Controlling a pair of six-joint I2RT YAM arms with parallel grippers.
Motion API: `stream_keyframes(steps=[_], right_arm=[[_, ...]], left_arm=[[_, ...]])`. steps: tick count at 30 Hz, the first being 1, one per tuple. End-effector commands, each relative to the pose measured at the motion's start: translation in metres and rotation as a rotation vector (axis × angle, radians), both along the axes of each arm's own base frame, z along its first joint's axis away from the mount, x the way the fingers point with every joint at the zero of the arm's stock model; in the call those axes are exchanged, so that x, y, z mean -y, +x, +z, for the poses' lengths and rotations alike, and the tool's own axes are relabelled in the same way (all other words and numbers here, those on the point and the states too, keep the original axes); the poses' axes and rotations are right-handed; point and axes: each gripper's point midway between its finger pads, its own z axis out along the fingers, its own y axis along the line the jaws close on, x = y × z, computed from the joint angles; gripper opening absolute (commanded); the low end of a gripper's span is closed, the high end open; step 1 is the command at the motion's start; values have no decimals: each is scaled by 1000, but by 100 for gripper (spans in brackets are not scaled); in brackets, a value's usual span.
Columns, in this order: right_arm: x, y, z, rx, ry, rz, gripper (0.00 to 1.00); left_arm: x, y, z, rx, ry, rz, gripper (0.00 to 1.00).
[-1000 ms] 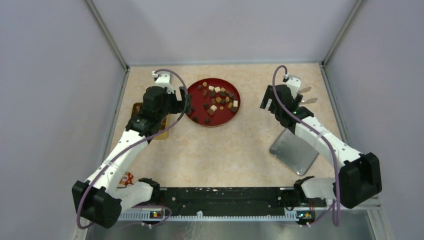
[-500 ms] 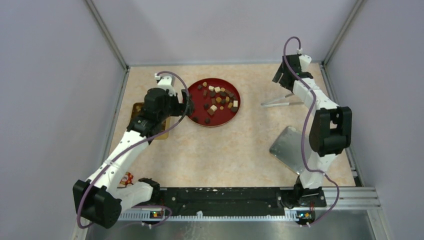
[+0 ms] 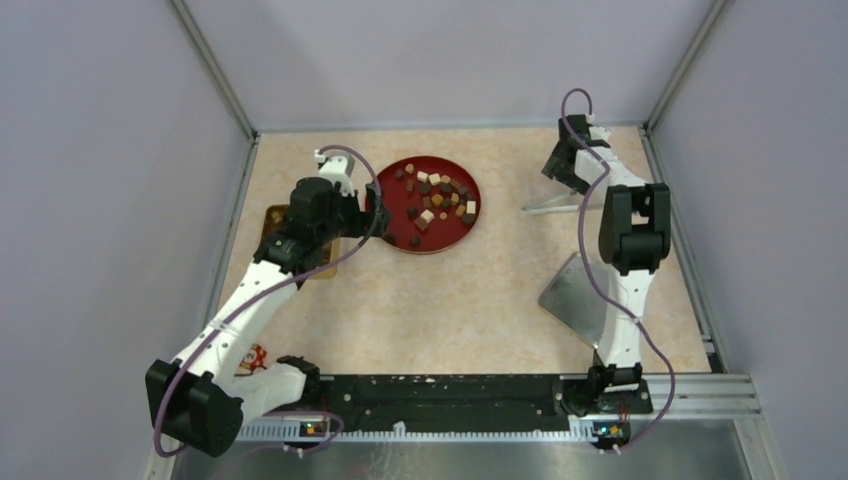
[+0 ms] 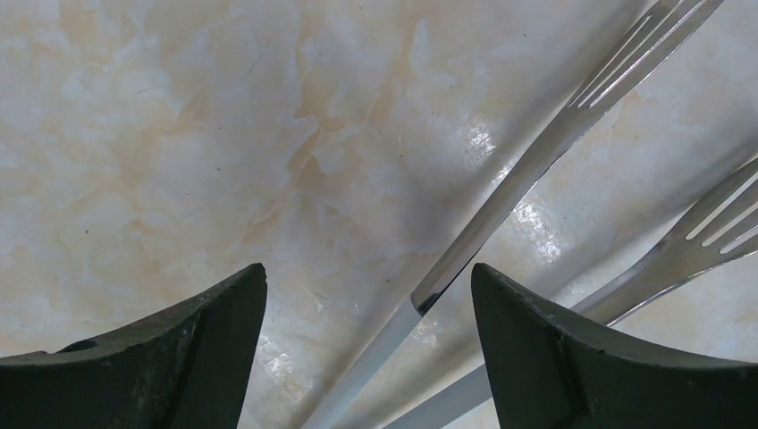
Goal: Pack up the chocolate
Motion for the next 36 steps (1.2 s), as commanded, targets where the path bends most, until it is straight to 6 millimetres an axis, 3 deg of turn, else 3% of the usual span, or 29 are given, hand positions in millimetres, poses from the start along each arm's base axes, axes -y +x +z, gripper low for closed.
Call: stream_keyframes(steps=[1, 5, 8, 11, 17, 20, 24, 29, 33, 36], right_arm=[[4, 10, 8, 32, 18, -23, 83], [3, 9, -7, 13, 31, -21, 75], [0, 9, -15, 3, 50, -11, 56], [-3, 8, -16, 9, 60, 10, 30], [-8, 2, -14, 10, 72, 51, 1], [-12, -5, -14, 7, 70, 77, 0], [-20, -9, 2, 34, 49, 125, 0], [-41, -17, 46, 90, -5, 210, 0], [-70, -48, 80, 178, 45, 268, 0], [-104, -79, 100, 214, 102, 309, 0]], left_arm=[[1, 2, 17, 45, -16, -6, 99], [0, 3, 17, 45, -15, 0, 99], [1, 3, 16, 37, -20, -1, 99], [2, 2, 16, 35, -22, -4, 99], [0, 3, 14, 28, -24, 9, 99], [2, 3, 14, 24, -29, 1, 99], [3, 3, 15, 27, -27, -4, 99], [-1, 9, 12, -5, -17, 37, 99], [2, 10, 10, -40, -9, 23, 99], [-13, 18, 16, -12, 59, 82, 99]])
